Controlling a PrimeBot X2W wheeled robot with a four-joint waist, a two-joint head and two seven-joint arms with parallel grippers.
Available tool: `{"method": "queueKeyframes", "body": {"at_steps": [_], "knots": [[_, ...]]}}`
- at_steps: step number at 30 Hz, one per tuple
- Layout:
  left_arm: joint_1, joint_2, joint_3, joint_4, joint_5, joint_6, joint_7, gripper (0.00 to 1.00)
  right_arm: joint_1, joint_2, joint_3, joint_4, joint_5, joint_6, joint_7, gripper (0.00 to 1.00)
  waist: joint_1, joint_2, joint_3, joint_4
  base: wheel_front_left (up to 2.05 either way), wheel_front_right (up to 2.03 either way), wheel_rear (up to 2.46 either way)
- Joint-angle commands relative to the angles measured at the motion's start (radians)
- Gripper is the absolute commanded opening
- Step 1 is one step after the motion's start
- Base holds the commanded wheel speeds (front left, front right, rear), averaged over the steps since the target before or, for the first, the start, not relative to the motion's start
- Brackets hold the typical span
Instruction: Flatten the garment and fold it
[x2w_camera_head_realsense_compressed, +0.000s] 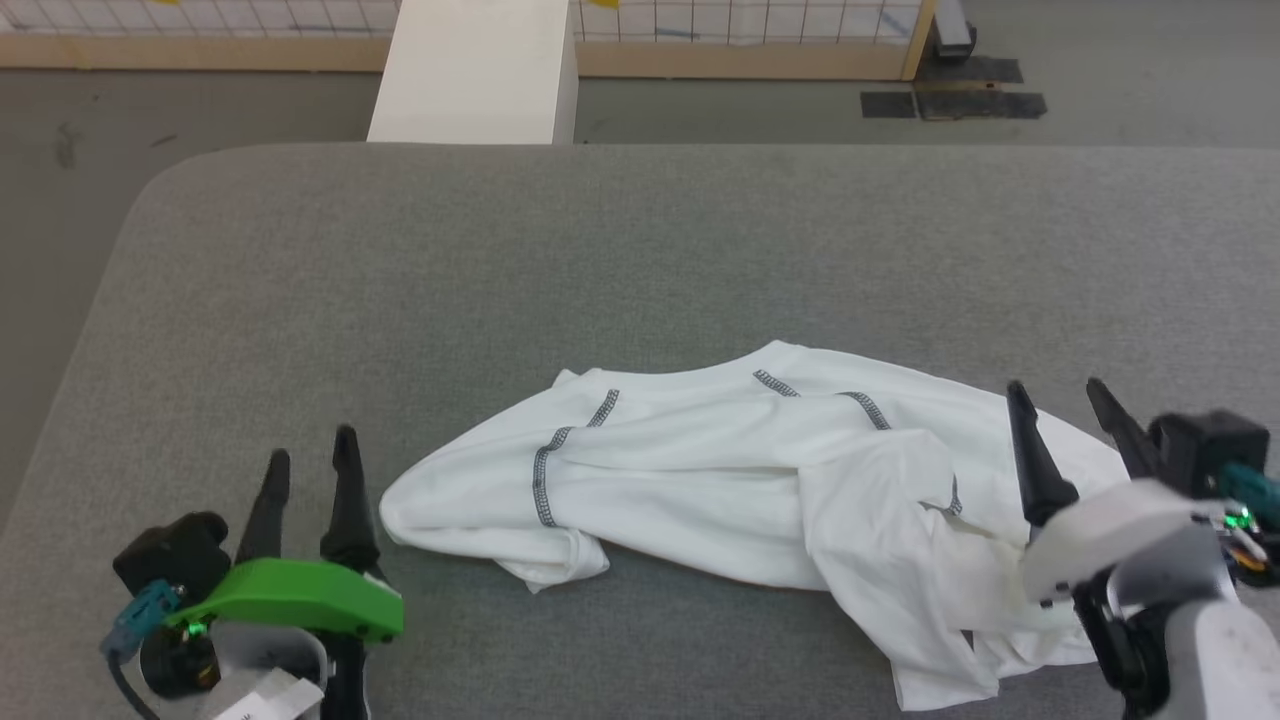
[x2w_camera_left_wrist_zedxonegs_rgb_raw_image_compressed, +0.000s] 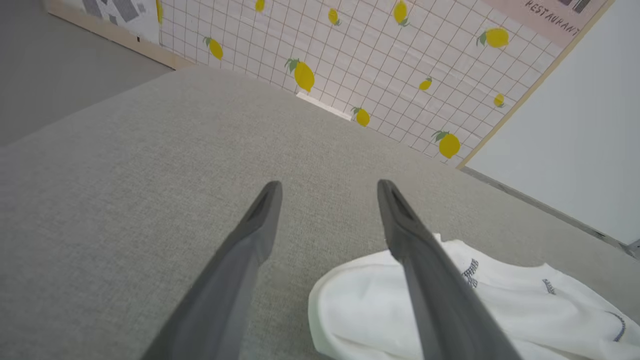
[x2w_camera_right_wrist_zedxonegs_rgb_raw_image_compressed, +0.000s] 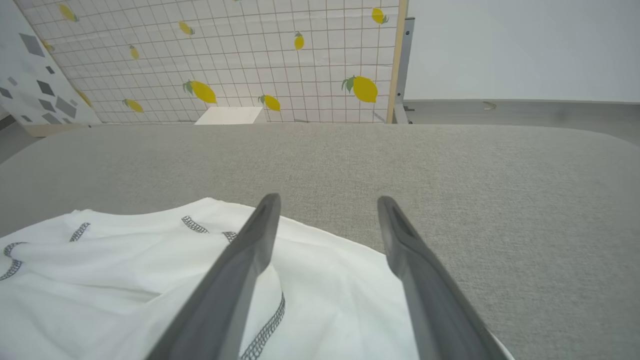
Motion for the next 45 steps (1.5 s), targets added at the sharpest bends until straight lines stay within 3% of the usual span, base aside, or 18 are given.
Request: {"method": "queueKeyframes", "body": {"at_steps": [1, 11, 17, 18, 19, 20, 21, 27, 32, 33, 36, 37, 38, 45], "knots": [[-0.036, -0.006, -0.006, 0.007, 0.026, -0.010, -0.040, 1.00, -0.042, 0.000, -0.001, 0.021, -0.020, -0.001, 0.026, 1.00, 0.0000, 0.0000, 0.031, 0.019, 0.00, 0.00, 0.00], [-0.145, -0.071, -0.044, 0.028, 0.147, -0.061, -0.105, 1.00, -0.255, -0.118, 0.031, 0.273, -0.110, -0.001, 0.321, 1.00, 0.0000, 0.0000, 0.126, 0.093, 0.00, 0.00, 0.00], [-0.156, -0.094, -0.017, 0.027, 0.187, -0.084, -0.105, 1.00, -0.302, -0.171, 0.082, 0.357, -0.074, -0.001, 0.518, 1.00, 0.0000, 0.0000, 0.158, 0.124, 0.00, 0.00, 0.00], [-0.156, -0.096, -0.010, 0.026, 0.190, -0.086, -0.106, 1.00, -0.303, -0.175, 0.090, 0.364, -0.059, -0.001, 0.549, 0.96, 0.0000, 0.0000, 0.160, 0.126, 0.00, 0.00, 0.00], [-0.155, -0.097, -0.002, 0.025, 0.192, -0.090, -0.106, 1.00, -0.303, -0.182, 0.100, 0.367, -0.041, -0.001, 0.583, 0.45, 0.0000, 0.0000, 0.161, 0.128, 0.00, 0.00, 0.00], [-0.154, -0.099, 0.004, 0.023, 0.194, -0.091, -0.106, 1.00, -0.302, -0.188, 0.103, 0.365, -0.030, -0.001, 0.605, 0.16, 0.0000, 0.0000, 0.161, 0.129, 0.00, 0.00, 0.00], [-0.153, -0.100, 0.011, 0.020, 0.196, -0.093, -0.106, 1.00, -0.300, -0.198, 0.104, 0.357, -0.021, -0.001, 0.622, 0.00, 0.0000, 0.0000, 0.161, 0.130, 0.00, 0.00, 0.00], [-0.141, -0.103, 0.022, 0.024, 0.208, -0.097, -0.106, 1.00, -0.288, -0.225, -0.049, 0.287, -0.084, -0.001, 0.532, 0.00, 0.0000, 0.0000, 0.141, 0.121, 0.00, 0.00, 0.00], [-0.132, -0.104, 0.020, 0.042, 0.208, -0.103, -0.106, 1.00, -0.253, -0.176, -0.222, 0.259, -0.157, -0.001, 0.466, 0.00, 0.0000, 0.0000, 0.108, 0.094, 0.00, 0.00, 0.00], [-0.126, -0.104, 0.013, 0.053, 0.211, -0.105, -0.106, 1.00, -0.230, -0.142, -0.279, 0.252, -0.172, -0.001, 0.447, 0.00, 0.0000, 0.0000, 0.089, 0.070, 0.00, 0.00, 0.00], [-0.127, -0.104, 0.000, 0.069, 0.216, -0.109, -0.106, 1.00, -0.213, -0.111, -0.308, 0.246, -0.171, -0.001, 0.436, 0.00, 0.0000, 0.0000, 0.078, 0.050, 0.00, 0.00, 0.00], [-0.131, -0.104, -0.007, 0.078, 0.216, -0.113, -0.106, 1.00, -0.209, -0.097, -0.311, 0.241, -0.159, -0.001, 0.425, 0.37, 0.0000, 0.0000, 0.074, 0.042, 0.00, 0.00, 0.00], [-0.139, -0.103, -0.017, 0.088, 0.220, -0.117, -0.104, 1.00, -0.205, -0.082, -0.316, 0.234, -0.143, -0.001, 0.412, 1.00, 0.0000, 0.0000, 0.071, 0.036, 0.00, 0.00, 0.00], [-0.267, -0.078, -0.093, 0.148, 0.260, -0.141, -0.006, 1.00, -0.154, -0.034, -0.281, 0.142, -0.077, -0.001, 0.249, 1.00, 0.0000, 0.0000, 0.062, -0.004, 0.00, 0.00, 0.00]]}}
